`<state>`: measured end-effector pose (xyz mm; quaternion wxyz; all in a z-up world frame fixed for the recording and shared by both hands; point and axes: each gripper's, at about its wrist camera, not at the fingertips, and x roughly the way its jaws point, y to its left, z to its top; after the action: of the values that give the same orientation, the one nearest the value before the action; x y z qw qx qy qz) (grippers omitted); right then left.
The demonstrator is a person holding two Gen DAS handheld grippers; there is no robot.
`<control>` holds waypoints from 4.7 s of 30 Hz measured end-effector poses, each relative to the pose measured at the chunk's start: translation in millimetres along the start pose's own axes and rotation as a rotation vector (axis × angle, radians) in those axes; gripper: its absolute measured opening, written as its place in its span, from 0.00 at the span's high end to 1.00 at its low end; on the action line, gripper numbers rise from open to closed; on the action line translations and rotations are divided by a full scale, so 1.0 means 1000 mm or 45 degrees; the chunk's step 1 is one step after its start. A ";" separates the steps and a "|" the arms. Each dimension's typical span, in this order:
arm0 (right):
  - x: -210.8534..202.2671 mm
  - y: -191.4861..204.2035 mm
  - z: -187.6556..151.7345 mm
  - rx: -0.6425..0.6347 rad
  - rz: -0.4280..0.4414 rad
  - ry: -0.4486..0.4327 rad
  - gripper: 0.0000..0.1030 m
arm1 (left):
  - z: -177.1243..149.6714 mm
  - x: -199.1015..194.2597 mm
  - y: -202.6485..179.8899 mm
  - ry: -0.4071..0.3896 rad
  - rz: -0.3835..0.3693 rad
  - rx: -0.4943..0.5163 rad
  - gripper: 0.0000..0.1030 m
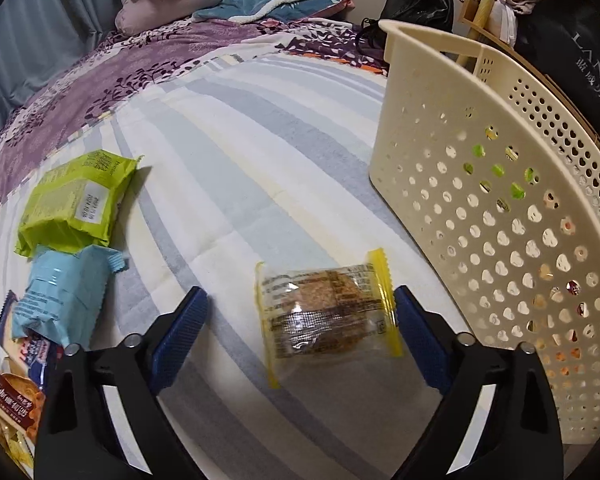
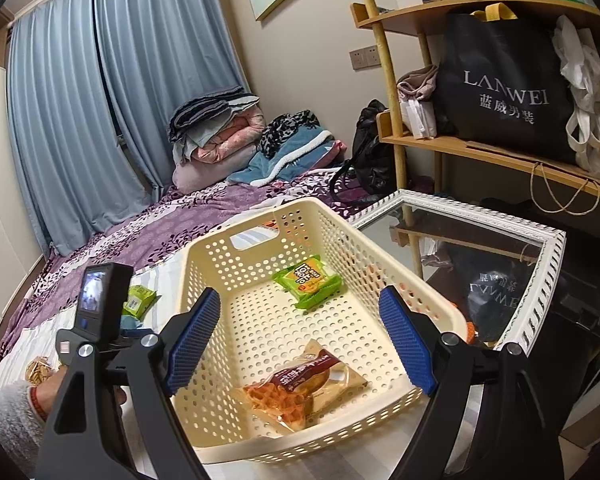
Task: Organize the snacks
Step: 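Grasp the yellow-wrapped round cookie on the bed with the left tool, then grasp a second brown red-label bag with the right tool while the left tool holds the cookie, then carry both snacks to the basket and drop the brown bag from the right tool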
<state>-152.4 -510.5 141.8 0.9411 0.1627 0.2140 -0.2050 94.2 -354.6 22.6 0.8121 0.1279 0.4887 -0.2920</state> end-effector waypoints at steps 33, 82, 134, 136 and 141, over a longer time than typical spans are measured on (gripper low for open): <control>0.034 0.185 -0.026 -0.335 0.536 0.234 0.21 | -0.115 -0.119 0.114 -0.136 0.058 -0.247 0.46; 0.167 0.386 -0.151 -0.722 0.788 0.782 0.21 | -0.255 -0.201 0.246 -0.196 0.182 -0.656 0.46; 0.050 0.123 0.011 -0.090 0.538 0.227 0.55 | -0.163 -0.213 0.130 -0.265 0.143 -0.263 0.46; 0.045 0.106 0.013 -0.074 0.502 0.206 0.55 | -0.158 -0.212 0.123 -0.264 0.138 -0.242 0.46; 0.038 0.063 0.017 -0.012 0.409 0.173 0.55 | -0.147 -0.208 0.106 -0.263 0.116 -0.198 0.46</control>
<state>-86.9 -474.8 151.8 0.9459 0.2038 0.2494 -0.0393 -21.4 -124.6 122.9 0.8780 0.0562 0.4174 -0.2276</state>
